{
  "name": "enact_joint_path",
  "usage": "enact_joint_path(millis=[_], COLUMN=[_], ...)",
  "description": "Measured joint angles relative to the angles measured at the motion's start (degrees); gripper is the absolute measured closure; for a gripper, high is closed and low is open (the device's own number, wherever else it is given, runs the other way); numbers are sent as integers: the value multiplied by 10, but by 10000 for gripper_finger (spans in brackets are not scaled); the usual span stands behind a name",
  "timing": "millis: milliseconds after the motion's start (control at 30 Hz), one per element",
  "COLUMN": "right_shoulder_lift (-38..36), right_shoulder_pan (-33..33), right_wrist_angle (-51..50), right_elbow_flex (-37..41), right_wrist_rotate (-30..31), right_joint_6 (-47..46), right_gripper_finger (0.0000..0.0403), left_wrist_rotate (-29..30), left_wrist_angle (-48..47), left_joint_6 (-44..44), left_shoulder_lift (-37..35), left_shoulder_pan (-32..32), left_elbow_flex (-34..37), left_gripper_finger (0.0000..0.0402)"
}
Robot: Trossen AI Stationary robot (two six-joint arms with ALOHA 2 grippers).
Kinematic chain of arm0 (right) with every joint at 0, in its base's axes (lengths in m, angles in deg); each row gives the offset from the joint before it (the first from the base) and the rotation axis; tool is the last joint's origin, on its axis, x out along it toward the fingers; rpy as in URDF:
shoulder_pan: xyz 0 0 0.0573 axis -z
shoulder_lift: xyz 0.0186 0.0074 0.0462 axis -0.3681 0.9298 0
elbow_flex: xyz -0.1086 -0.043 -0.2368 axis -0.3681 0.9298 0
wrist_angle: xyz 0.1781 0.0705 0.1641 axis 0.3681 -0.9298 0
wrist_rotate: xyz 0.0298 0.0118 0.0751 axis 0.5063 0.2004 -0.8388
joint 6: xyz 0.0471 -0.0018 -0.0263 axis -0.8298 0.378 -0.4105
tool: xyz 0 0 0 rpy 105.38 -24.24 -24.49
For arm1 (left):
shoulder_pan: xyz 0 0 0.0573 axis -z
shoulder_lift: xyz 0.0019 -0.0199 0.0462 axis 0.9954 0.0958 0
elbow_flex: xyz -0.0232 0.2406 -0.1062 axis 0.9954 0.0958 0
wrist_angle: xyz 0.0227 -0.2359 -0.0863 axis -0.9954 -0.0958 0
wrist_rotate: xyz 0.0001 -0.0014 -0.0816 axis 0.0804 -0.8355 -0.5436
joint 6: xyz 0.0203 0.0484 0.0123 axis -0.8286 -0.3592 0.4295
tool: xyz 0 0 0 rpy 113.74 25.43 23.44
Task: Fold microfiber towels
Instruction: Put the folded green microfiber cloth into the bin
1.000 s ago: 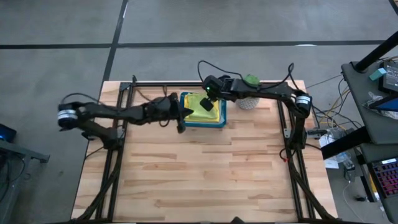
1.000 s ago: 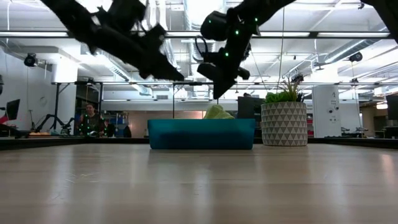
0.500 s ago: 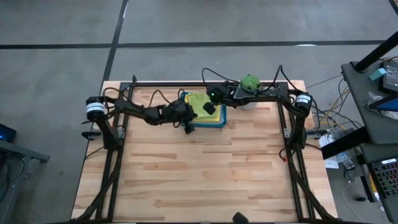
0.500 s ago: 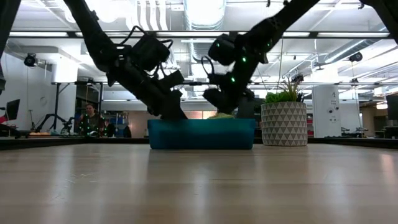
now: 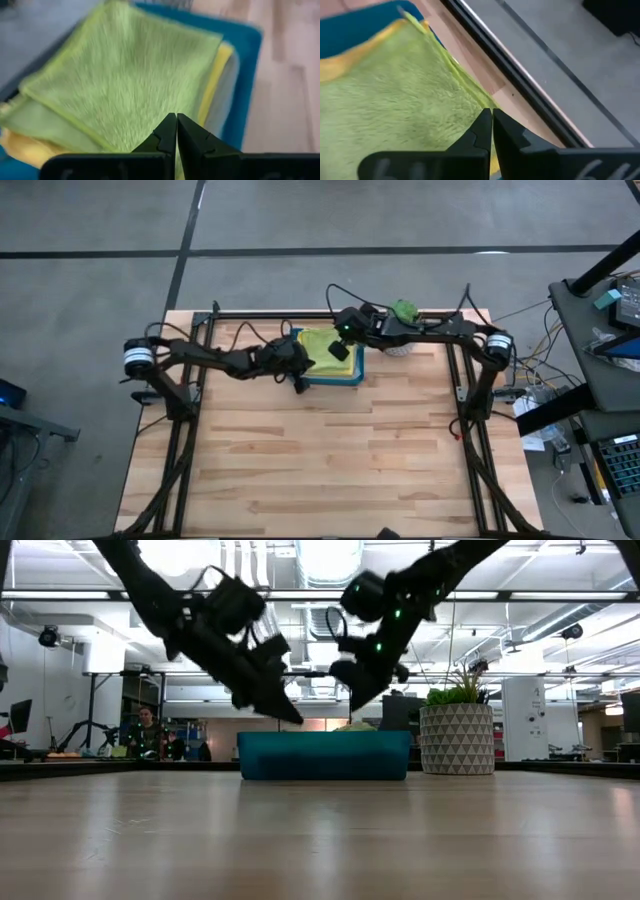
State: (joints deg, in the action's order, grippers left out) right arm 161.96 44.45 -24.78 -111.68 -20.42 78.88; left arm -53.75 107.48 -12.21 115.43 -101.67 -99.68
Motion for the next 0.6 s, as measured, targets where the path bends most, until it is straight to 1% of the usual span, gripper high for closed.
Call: enact_joint_path(millis=[67,133,267,333,467,600], right_shoulder_lift=[-18,-35,-52,-51,-37,-26], right_shoulder_pan=[-7,-15,-29,-38,-56,-57], right_wrist_angle=[-12,-25,-20,-16,15,33], right_elbow_flex=[0,1,12,22,65,111], right_wrist_rotate=[-1,-19,-111,-141,-148,-147], right_joint_6=[-1,-4,-19,-30,-53,-88], right_gripper_finger=[394,394,394,394,394,394], left_wrist_rotate=[0,10,16,23,24,24], left_wrist_angle=[2,4,10,8,7,7], left_joint_6=[-8,-22,-43,-44,-43,-29], left_shoulder_lift=[-20,-30,-30,-22,4,26], left_shoulder_pan=[0,-1,-6,-9,-11,-11], left_elbow_flex=[1,1,0,1,1,0], left_gripper_finger=[402,402,402,402,402,402])
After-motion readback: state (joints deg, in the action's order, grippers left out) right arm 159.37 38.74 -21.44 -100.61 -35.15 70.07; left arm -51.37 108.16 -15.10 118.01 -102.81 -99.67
